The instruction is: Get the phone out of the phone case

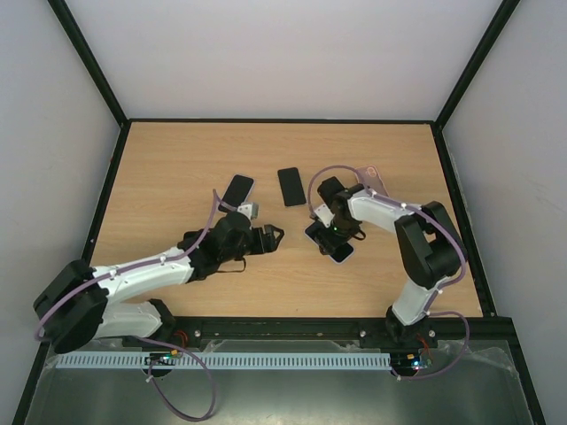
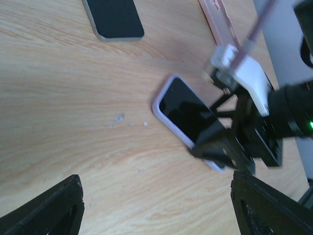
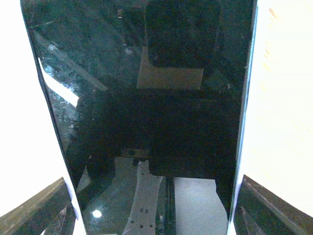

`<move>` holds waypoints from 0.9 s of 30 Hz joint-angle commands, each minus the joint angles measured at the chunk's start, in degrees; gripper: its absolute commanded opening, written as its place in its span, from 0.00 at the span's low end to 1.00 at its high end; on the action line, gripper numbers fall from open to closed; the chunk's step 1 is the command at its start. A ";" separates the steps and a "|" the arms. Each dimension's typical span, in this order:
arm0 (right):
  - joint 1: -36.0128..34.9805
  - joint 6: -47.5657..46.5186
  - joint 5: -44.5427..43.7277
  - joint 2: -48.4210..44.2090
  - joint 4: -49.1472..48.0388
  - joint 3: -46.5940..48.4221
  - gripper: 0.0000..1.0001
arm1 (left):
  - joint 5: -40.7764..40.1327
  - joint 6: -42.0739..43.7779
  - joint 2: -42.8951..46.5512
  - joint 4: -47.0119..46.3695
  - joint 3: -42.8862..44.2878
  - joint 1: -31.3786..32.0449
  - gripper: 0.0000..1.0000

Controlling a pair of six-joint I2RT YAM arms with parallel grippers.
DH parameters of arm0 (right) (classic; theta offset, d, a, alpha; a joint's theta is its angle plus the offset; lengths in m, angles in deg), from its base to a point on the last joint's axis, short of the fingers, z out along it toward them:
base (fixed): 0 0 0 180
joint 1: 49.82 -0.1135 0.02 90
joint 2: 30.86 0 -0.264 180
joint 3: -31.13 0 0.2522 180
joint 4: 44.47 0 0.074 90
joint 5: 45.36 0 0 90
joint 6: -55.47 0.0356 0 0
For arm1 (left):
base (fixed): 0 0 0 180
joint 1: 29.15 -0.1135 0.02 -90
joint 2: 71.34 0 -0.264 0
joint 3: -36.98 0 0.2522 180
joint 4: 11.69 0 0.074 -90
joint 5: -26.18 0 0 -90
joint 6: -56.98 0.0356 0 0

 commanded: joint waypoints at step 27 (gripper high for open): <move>0.12 1.02 15.67 -32.83 -13.22 -12.29 0.37 | 15.52 -4.55 -24.14 -24.16 14.66 -0.09 0.54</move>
